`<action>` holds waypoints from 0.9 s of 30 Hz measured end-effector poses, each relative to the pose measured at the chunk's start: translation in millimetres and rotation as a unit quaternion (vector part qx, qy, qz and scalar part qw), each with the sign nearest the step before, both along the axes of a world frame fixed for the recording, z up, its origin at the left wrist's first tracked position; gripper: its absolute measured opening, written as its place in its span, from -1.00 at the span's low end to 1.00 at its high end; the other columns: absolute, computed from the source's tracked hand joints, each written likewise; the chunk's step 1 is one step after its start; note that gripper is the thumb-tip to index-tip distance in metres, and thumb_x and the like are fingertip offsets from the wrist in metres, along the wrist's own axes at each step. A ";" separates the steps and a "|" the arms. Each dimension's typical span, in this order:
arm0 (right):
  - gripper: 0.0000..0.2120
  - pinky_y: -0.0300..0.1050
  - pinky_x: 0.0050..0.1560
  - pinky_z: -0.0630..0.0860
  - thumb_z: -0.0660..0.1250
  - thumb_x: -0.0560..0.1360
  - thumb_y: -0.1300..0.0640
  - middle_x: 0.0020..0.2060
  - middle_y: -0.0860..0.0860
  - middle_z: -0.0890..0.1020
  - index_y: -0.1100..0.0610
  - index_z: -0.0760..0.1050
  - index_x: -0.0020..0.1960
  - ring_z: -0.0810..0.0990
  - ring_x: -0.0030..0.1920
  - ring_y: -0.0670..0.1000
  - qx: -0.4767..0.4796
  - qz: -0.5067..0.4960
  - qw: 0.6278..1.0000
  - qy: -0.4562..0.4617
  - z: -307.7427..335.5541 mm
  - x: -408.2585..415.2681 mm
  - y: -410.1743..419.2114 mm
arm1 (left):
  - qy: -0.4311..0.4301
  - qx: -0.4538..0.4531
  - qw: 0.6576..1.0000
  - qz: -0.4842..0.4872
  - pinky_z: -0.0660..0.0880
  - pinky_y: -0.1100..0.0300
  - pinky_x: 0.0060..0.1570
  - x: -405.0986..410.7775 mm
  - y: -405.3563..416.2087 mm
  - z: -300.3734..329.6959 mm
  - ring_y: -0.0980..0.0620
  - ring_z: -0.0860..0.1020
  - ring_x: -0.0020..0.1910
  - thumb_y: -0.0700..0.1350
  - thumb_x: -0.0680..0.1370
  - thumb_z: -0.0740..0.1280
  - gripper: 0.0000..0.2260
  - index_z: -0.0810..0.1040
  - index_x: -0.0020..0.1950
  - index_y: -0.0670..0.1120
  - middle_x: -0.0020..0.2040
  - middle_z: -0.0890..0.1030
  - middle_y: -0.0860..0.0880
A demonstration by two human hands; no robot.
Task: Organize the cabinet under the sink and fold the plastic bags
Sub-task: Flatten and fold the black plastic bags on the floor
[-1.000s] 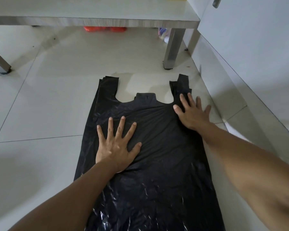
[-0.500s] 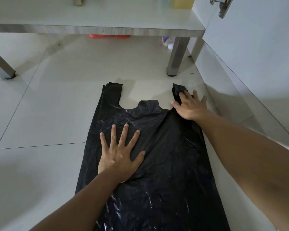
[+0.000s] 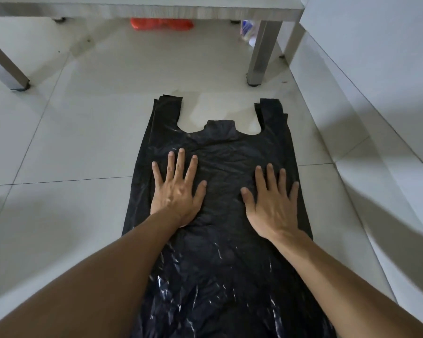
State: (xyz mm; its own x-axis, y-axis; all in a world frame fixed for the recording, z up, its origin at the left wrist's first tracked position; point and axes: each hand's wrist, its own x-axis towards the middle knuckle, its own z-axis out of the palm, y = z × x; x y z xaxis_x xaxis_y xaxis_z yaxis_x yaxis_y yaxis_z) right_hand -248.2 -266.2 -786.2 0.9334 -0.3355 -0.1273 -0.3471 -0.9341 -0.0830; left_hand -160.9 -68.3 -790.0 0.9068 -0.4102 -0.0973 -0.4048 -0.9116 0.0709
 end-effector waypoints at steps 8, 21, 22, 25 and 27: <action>-0.35 0.32 0.50 -0.16 -0.16 0.59 -0.29 0.59 0.05 -0.09 -0.03 -0.11 0.59 -0.16 0.56 0.19 -0.013 0.039 0.999 0.016 9.4 -4.3 4.2 | -0.003 0.015 0.999 -0.035 -0.19 -0.21 0.49 -12.3 -1.4 24.3 -0.06 -0.07 0.57 0.23 0.60 -0.21 -0.40 0.00 0.58 -0.02 0.59 0.02 -0.06; -0.34 0.27 0.51 -0.17 -0.25 0.57 -0.32 0.58 0.06 -0.13 -0.06 -0.18 0.58 -0.20 0.56 0.18 -0.005 0.062 0.998 0.015 22.8 -58.4 4.6 | 0.014 -0.035 0.999 -0.022 -0.25 -0.18 0.49 -81.3 55.7 17.2 -0.06 -0.19 0.56 0.29 0.52 -0.26 -0.31 -0.08 0.59 0.00 0.59 -0.14 -0.08; -0.35 0.26 0.51 -0.18 -0.24 0.57 -0.31 0.58 0.06 -0.13 -0.06 -0.18 0.58 -0.20 0.56 0.18 0.004 0.075 0.997 -0.001 25.1 -71.1 15.4 | 0.006 -0.046 0.998 -0.041 -0.23 -0.18 0.49 -95.4 54.9 18.7 -0.07 -0.18 0.57 0.28 0.54 -0.23 -0.33 -0.06 0.59 -0.01 0.59 -0.13 -0.08; -0.38 0.26 0.51 -0.20 -0.20 0.58 -0.31 0.58 0.03 -0.14 -0.11 -0.18 0.58 -0.20 0.57 0.15 0.027 0.127 0.991 0.017 21.2 -115.7 47.0 | 0.009 -0.026 0.993 -0.113 -0.12 -0.22 0.50 -142.0 62.0 10.7 -0.08 -0.11 0.57 0.28 0.58 -0.15 -0.37 -0.01 0.59 0.01 0.59 -0.07 -0.08; -0.37 0.27 0.51 -0.18 -0.21 0.57 -0.33 0.58 0.02 -0.15 -0.14 -0.20 0.57 -0.21 0.57 0.13 0.005 0.126 0.991 0.052 10.8 -136.1 47.4 | 0.014 0.015 0.992 -0.121 -0.08 -0.24 0.49 -152.8 75.4 2.9 -0.08 -0.07 0.57 0.30 0.57 -0.17 -0.37 0.00 0.59 0.04 0.59 -0.04 -0.09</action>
